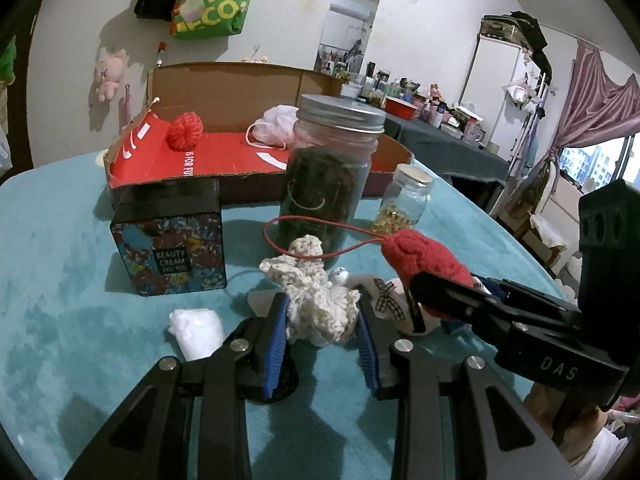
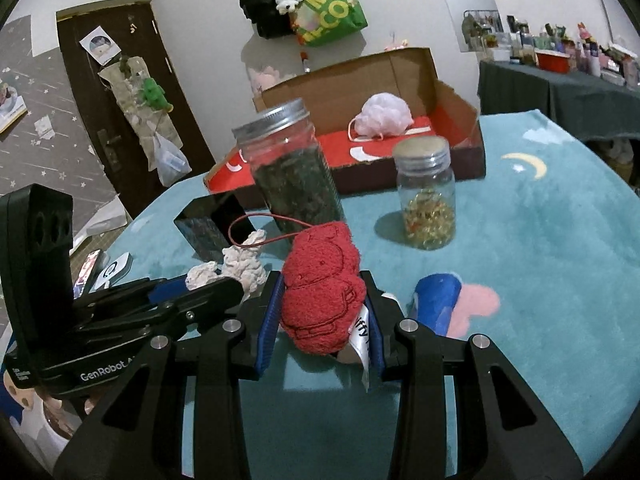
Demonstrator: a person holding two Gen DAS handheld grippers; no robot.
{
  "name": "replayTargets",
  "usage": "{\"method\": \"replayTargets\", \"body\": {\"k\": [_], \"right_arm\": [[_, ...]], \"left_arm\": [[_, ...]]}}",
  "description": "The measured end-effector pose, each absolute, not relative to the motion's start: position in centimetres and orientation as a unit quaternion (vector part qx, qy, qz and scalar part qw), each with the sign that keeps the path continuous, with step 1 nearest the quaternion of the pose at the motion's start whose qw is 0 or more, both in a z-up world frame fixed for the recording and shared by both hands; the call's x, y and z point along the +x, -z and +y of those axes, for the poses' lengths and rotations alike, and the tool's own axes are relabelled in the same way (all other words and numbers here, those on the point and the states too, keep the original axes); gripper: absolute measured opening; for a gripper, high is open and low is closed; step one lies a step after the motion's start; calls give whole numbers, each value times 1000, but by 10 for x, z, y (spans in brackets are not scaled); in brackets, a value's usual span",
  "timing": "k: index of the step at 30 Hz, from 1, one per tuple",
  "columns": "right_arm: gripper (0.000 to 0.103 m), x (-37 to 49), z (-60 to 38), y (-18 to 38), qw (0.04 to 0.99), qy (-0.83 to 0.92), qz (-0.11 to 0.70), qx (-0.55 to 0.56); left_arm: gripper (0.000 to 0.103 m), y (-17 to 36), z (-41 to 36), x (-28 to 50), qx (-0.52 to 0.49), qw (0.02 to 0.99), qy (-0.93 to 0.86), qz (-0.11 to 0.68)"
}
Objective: Organize soft objects
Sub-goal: 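Lift the red knitted ball and white crocheted cloth and carry them toward the box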
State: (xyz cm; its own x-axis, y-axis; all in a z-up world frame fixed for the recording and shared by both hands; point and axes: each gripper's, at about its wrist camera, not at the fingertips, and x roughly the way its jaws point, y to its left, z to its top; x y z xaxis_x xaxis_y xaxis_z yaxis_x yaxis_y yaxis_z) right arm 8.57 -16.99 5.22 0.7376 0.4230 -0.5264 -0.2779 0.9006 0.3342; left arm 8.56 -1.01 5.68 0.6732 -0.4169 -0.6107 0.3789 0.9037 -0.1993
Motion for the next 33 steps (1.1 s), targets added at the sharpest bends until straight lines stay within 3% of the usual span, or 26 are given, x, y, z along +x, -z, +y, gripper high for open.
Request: {"method": "replayTargets", "body": {"k": [33], "right_arm": [[35, 77, -223, -57, 918, -162, 322, 166]], "left_arm": [[34, -75, 51, 82, -49, 927, 171, 331]]}}
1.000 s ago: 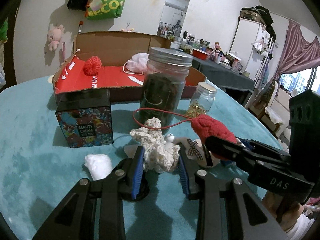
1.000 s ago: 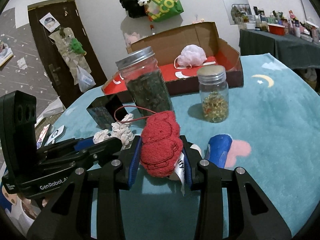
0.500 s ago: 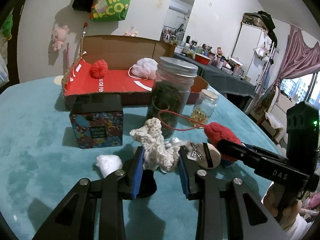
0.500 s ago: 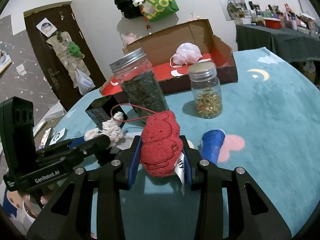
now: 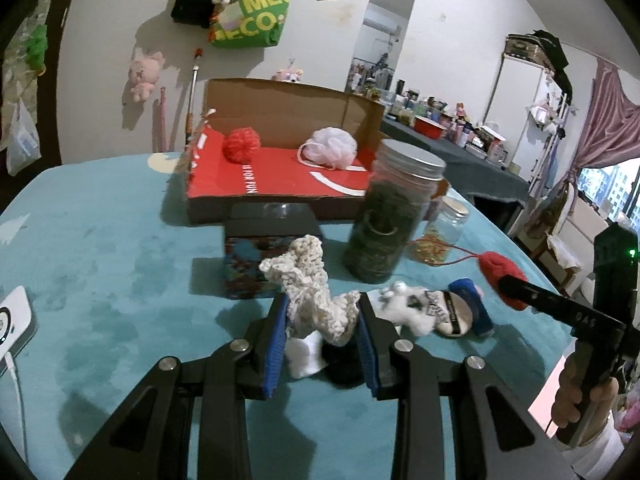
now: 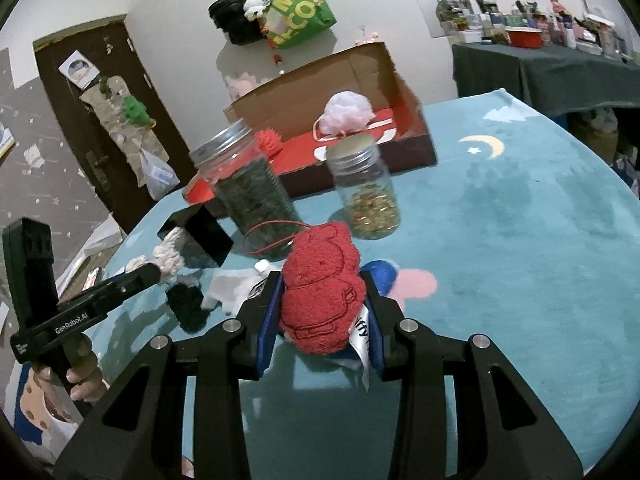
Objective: Organize soft objects
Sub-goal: 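Lift the red knitted ball and white crocheted cloth and carry them toward the box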
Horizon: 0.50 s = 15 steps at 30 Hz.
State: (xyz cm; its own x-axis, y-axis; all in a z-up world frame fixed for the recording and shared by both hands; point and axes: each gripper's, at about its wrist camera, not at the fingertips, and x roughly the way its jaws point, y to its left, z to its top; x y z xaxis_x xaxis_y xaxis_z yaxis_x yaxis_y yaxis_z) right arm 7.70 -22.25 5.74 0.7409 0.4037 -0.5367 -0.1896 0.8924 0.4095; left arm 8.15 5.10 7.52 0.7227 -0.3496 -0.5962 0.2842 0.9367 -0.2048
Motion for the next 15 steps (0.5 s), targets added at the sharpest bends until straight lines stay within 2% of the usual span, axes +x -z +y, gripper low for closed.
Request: {"method": "replayTargets", "body": {"k": [15], "right_arm": [[35, 84, -253, -54, 910, -143, 341, 190]], "left_arm": [[34, -70, 88, 87, -56, 929, 124, 345]]}}
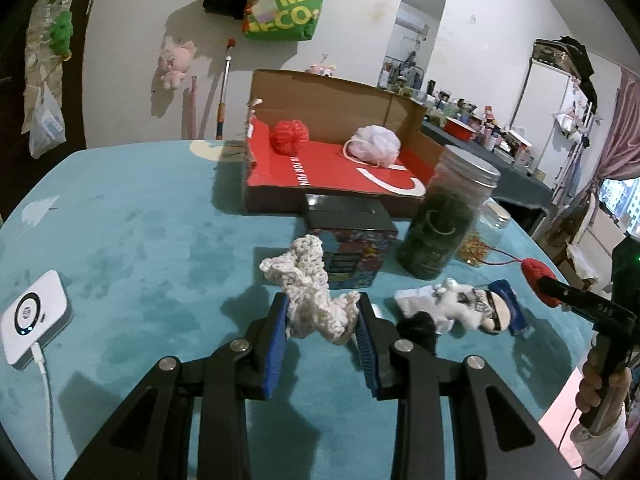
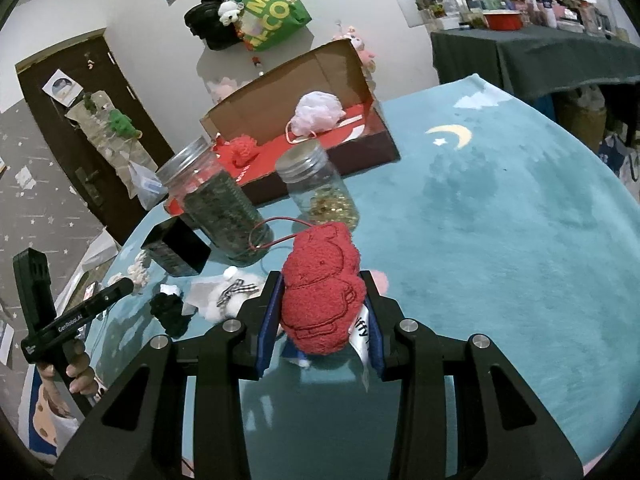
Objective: Organize soft objects
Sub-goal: 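Lift the red knitted ball and white crocheted cloth and carry them toward the box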
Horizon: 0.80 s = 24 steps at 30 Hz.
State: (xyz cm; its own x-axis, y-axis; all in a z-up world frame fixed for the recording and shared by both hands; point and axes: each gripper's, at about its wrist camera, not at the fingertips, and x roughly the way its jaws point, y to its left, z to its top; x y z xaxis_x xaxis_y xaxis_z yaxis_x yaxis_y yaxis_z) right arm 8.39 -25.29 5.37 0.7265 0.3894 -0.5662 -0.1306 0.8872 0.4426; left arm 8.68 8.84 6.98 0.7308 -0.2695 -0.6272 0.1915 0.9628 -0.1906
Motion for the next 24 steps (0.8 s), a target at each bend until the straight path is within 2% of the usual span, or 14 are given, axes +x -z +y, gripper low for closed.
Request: {"method": "replayTargets", "body": {"k": [24], "right_arm": [[35, 107, -283, -45, 897, -141, 371, 196]], "left_arm": [[34, -58, 112, 113, -21, 920, 113, 375]]}}
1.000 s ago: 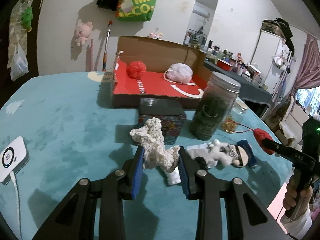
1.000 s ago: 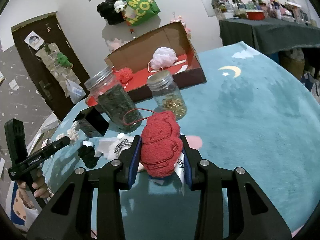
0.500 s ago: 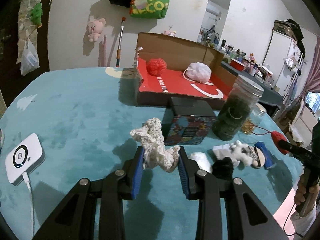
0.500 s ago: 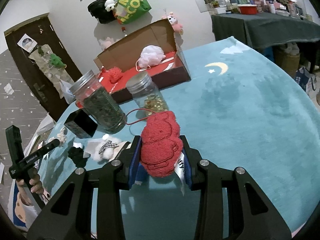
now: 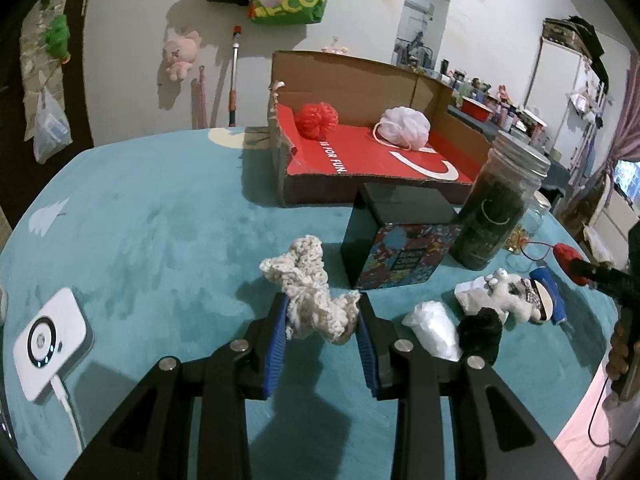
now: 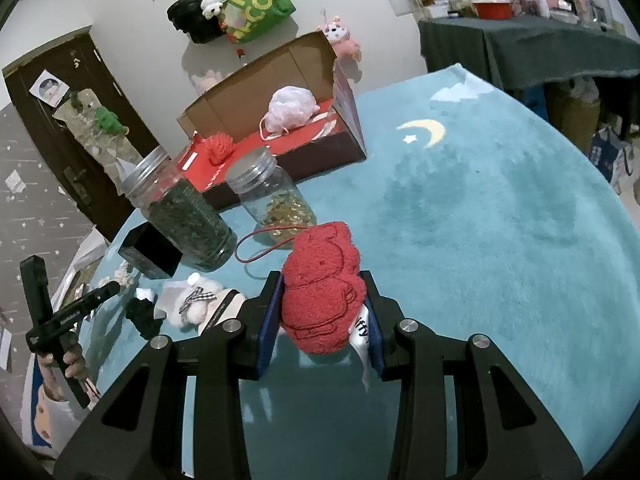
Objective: Organize soft objects
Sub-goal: 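Lift the red knitted ball and white crocheted cloth and carry them toward the box, then lower the crocheted cloth with the left tool while the right tool lowers the red knit, then open both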
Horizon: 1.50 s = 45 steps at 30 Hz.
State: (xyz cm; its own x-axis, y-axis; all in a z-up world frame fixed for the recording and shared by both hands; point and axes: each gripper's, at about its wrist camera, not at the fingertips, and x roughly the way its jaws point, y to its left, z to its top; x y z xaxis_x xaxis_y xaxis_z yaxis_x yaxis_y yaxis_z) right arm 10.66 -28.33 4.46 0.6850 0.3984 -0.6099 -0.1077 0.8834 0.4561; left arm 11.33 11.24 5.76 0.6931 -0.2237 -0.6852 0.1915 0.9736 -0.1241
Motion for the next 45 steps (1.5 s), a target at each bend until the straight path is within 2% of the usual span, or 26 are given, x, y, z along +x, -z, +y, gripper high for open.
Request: {"method": "replayTargets", "body": {"k": [11, 26, 37, 45], "right_arm": [[35, 139, -299, -42, 880, -161, 403, 195], [35, 199, -286, -72, 883, -154, 435, 87], [35, 235, -255, -133, 898, -195, 391, 53], [35, 293, -224, -149, 904, -200, 376, 38]], "left_arm": [[34, -63, 112, 136, 31, 910, 147, 386], [34, -82, 107, 186, 67, 886, 194, 415], [34, -132, 81, 235, 74, 887, 226, 396], [35, -125, 50, 290, 69, 882, 202, 420]]}}
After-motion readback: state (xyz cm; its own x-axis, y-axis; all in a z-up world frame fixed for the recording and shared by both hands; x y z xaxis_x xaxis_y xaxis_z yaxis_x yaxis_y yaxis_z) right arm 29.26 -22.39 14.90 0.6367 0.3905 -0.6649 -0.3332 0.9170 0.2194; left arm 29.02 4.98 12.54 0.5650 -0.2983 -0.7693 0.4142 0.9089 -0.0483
